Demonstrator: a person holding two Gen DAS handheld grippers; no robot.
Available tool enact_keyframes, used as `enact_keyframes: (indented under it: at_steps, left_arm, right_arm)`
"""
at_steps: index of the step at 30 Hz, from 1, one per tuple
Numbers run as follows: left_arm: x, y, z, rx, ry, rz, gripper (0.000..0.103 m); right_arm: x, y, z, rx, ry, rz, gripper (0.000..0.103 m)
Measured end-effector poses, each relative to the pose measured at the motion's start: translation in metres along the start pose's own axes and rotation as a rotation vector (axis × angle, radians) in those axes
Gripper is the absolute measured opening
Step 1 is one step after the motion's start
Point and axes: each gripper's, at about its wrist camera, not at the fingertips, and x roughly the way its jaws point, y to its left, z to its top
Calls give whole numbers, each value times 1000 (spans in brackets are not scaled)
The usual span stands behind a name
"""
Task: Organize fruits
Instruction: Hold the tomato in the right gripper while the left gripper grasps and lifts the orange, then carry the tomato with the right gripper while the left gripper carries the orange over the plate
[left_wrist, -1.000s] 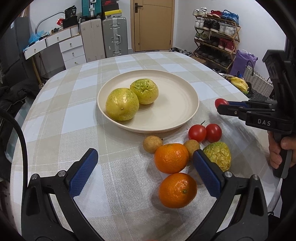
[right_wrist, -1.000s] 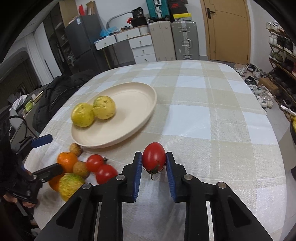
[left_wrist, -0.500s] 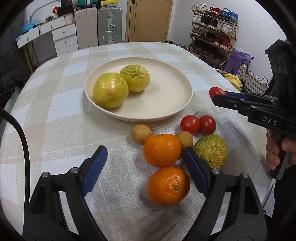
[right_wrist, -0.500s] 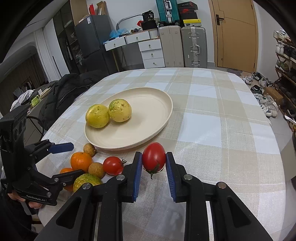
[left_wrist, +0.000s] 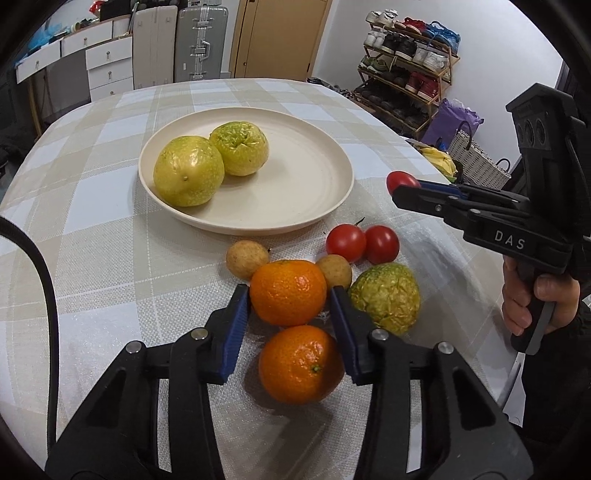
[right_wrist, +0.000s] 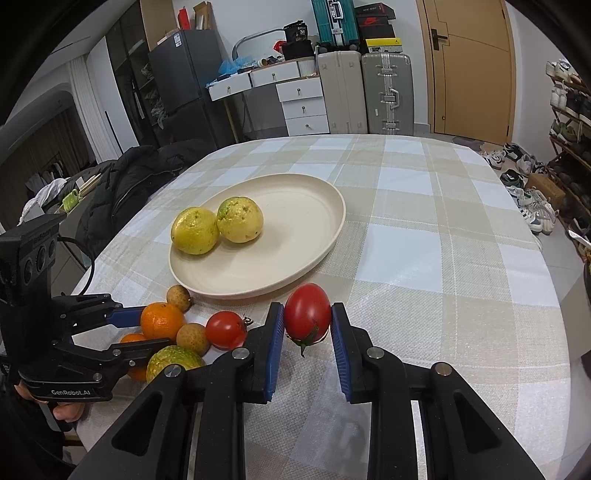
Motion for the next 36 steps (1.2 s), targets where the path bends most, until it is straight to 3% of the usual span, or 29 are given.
enact_keyframes:
  at_steps: [20, 36]
  left_arm:
    - [-33, -1, 6, 7, -118, 9, 37]
    - [-53, 2, 11, 17, -218, 97, 37]
  right_arm:
    - [-2, 9, -1, -23, -27, 25, 26]
    - [-11, 21, 2, -51, -76, 70, 26]
